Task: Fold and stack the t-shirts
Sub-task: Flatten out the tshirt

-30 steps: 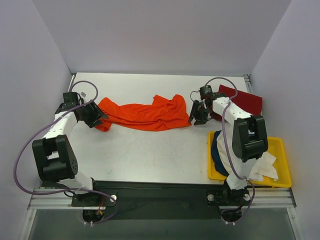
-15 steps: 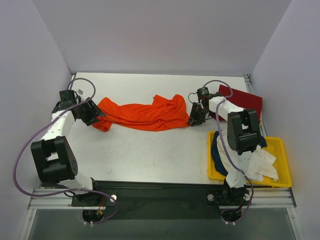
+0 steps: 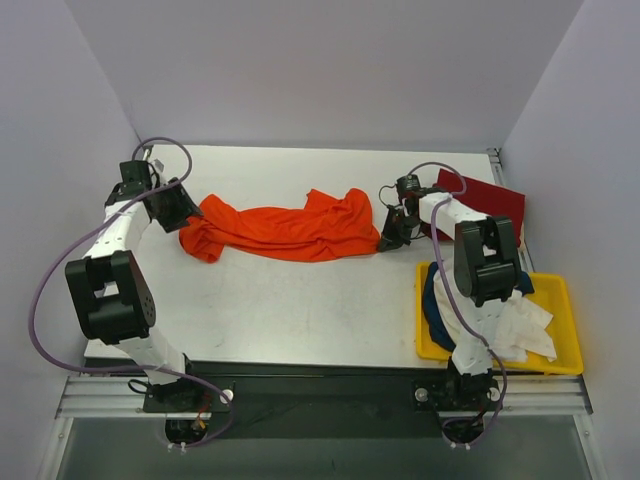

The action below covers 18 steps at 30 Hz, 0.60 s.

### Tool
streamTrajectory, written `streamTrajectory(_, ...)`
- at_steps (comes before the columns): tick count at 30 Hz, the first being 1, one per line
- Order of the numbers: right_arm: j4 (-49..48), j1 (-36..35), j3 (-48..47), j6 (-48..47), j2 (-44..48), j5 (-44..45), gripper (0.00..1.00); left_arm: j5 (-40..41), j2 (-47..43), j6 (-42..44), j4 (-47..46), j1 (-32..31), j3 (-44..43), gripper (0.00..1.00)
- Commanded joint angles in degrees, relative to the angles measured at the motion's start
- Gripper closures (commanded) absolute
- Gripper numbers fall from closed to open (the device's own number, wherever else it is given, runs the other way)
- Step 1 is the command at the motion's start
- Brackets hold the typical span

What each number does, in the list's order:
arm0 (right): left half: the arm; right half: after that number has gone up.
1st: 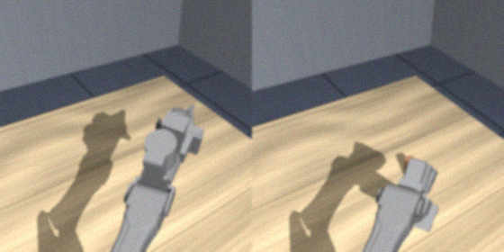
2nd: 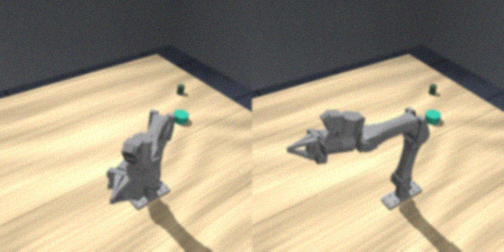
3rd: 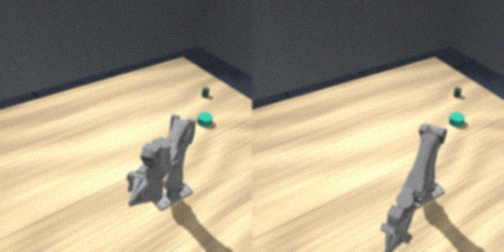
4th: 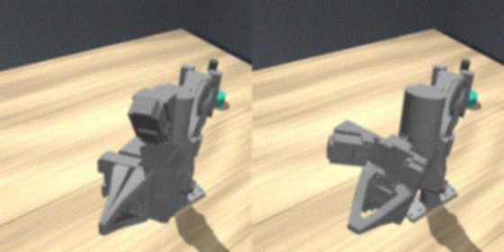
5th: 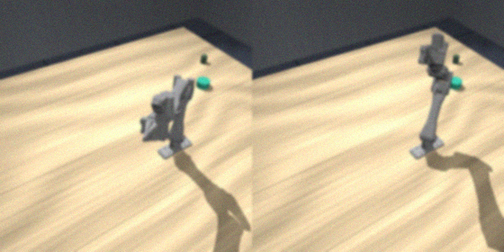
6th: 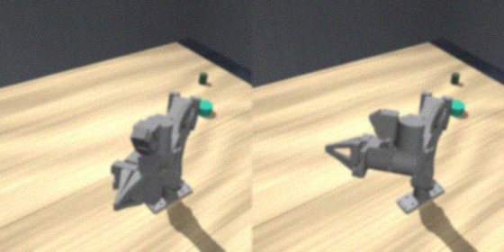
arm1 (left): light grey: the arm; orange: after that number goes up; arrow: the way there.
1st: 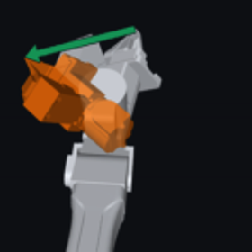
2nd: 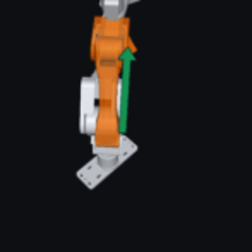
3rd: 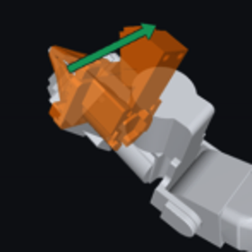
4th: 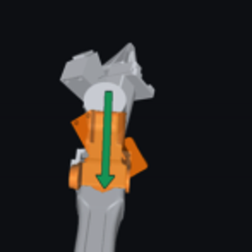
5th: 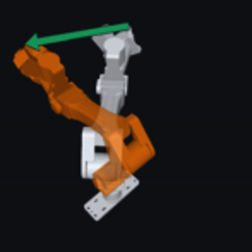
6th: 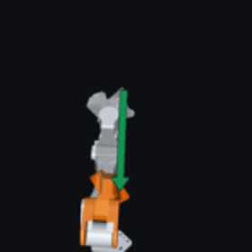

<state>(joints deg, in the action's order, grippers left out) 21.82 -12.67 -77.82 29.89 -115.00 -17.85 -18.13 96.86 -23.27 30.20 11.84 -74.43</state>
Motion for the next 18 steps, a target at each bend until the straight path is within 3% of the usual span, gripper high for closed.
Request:
streamTrajectory(1,1.29,0.45,-1.10,-0.27,0.65,-1.22,1.00,2.75,2.10,2.26,-1.19,-0.59,-3.61,0.40)
streamTrajectory(18,2.61,0.54,-1.72,0.08,1.62,-3.42,1.00,6.44,16.78,1.38,-4.53,-1.20,-12.84,0.47)
